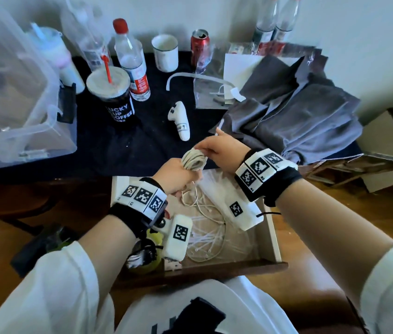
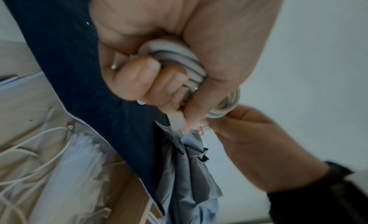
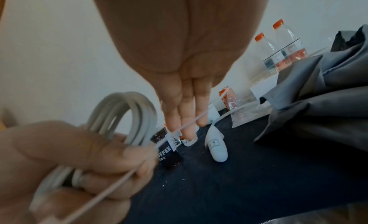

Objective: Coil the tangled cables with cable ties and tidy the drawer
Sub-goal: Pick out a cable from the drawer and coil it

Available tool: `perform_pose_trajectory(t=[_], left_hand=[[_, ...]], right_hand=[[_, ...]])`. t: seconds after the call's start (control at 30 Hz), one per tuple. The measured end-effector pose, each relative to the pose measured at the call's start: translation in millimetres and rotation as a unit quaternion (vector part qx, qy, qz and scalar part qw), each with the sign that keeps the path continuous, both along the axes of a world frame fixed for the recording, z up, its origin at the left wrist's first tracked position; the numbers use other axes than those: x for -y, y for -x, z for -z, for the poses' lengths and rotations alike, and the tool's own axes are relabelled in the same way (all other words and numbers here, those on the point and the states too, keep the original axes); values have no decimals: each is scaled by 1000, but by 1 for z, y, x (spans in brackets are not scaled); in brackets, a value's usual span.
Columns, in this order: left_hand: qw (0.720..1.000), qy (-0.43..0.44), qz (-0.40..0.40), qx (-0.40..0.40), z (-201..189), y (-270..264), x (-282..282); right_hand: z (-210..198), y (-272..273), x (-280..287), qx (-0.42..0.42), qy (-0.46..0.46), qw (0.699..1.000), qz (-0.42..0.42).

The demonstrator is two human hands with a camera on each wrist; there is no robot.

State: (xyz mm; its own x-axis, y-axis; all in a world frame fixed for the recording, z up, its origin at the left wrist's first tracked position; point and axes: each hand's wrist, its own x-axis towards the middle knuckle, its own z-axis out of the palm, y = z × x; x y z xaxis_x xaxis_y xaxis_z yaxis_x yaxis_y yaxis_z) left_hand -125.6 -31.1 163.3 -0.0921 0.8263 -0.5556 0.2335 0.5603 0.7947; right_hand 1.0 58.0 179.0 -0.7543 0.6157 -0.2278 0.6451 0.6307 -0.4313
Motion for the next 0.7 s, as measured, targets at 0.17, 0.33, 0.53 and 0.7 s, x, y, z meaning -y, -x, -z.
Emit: perform_pose_trajectory(t=[0.17, 0.33, 0.53, 0.7], left_hand=[[1000, -11, -1, 5, -3, 5, -5], [997, -15, -48, 56, -1, 7, -5], [948, -7, -182, 259, -13, 24, -2], [962, -30, -51, 266, -32, 5, -1]], right_hand=[[0, -6, 1, 84, 1, 996, 10], [-1, -21, 1, 22, 47, 996, 68], [-11, -32, 7, -302, 45, 919, 249], [-8, -19, 8, -328, 76, 896, 289]])
